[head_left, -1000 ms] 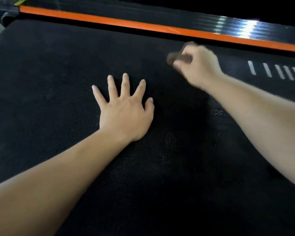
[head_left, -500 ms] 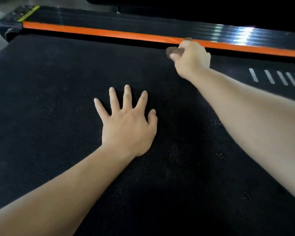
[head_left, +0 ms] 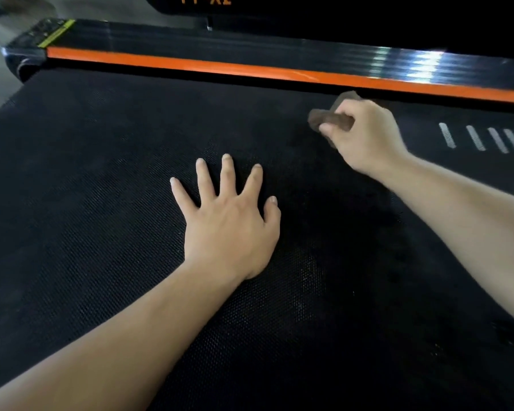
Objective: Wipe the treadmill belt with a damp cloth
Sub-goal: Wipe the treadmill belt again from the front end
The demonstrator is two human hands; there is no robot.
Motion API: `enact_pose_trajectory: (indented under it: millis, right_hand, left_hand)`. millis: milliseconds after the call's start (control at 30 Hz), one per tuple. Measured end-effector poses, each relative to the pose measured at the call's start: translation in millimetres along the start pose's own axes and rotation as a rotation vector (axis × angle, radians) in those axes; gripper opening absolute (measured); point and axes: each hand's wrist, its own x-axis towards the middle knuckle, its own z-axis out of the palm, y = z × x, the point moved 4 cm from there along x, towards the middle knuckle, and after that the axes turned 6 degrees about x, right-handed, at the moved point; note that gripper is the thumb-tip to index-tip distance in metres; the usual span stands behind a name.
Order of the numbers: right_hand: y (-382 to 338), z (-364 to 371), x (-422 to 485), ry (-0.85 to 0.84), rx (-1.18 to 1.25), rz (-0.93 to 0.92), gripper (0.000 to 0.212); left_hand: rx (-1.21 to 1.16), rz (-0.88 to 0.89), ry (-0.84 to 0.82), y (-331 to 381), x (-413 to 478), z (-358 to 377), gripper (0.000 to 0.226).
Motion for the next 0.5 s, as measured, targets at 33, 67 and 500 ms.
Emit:
enact_pose_trajectory:
  millis: [33,67,500]
  right_hand:
    - [-1.8,-1.2,-0.9,-0.001,-0.043,-0.036,0.02]
    - [-0.4,-5.6,5.4,0.035,-0.098,-0.033,0.022]
    - [28.2,-31.7,12.5,0.1,-0.118,0.111,0.02]
  left_hand:
    - [0.002,-0.004,-0.002,-0.7,-0.1,0.2,0.064]
    - [0.004,-0.004,-0.007,-0.9,0.5,0.3,0.064]
    - [0.006,-0.008,-0.02,-0.6,0.9,0.9,0.064]
